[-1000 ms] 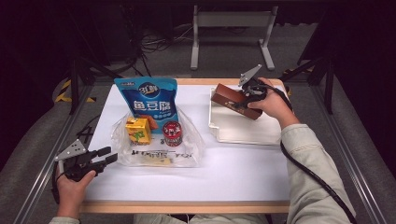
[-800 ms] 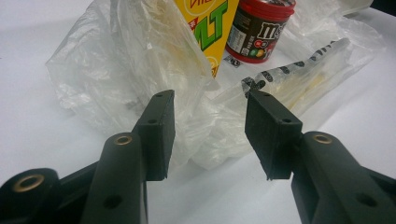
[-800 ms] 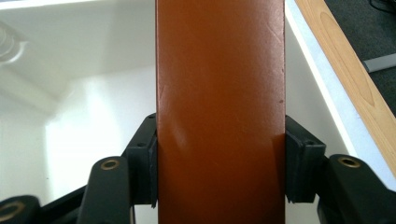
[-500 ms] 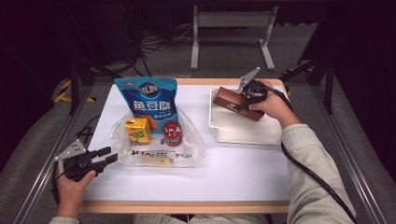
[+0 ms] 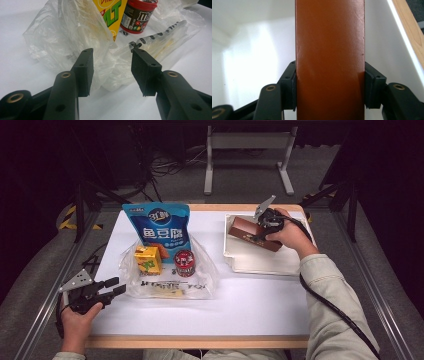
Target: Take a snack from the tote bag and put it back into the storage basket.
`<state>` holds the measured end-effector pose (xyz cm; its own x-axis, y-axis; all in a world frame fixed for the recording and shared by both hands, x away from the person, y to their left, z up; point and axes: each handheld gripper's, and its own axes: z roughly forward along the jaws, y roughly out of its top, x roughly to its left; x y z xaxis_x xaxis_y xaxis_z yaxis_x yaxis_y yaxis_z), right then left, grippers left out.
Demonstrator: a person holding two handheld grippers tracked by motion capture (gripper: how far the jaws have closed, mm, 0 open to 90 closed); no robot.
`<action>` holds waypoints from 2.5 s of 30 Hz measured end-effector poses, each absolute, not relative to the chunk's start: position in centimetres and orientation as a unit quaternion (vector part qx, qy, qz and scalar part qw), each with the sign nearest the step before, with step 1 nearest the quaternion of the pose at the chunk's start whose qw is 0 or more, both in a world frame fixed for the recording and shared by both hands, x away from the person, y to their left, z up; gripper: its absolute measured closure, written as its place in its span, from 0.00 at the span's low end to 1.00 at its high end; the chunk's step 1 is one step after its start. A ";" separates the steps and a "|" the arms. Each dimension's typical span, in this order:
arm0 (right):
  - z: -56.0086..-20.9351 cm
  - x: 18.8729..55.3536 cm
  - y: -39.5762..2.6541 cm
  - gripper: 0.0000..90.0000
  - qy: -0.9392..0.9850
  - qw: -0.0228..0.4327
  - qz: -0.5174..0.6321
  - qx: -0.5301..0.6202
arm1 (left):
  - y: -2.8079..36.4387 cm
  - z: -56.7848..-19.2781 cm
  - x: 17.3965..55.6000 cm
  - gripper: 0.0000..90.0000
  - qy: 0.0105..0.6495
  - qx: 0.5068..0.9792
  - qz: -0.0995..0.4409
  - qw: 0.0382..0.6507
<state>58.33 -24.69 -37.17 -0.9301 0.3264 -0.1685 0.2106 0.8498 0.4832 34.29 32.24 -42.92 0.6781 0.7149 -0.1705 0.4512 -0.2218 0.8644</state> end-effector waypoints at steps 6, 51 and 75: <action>-37.4 58.3 -24.6 0.47 0.955 0.125 0.231 0.139 | 32.2 -42.9 34.4 0.59 0.378 0.771 0.132 0.495; -36.7 57.1 -24.0 0.51 0.941 0.133 0.277 0.142 | 32.0 -43.0 34.8 0.59 0.376 0.774 0.126 0.493; -37.2 55.6 -24.2 0.99 0.948 0.101 0.249 0.168 | 31.8 -43.0 34.9 0.61 0.370 0.778 0.125 0.492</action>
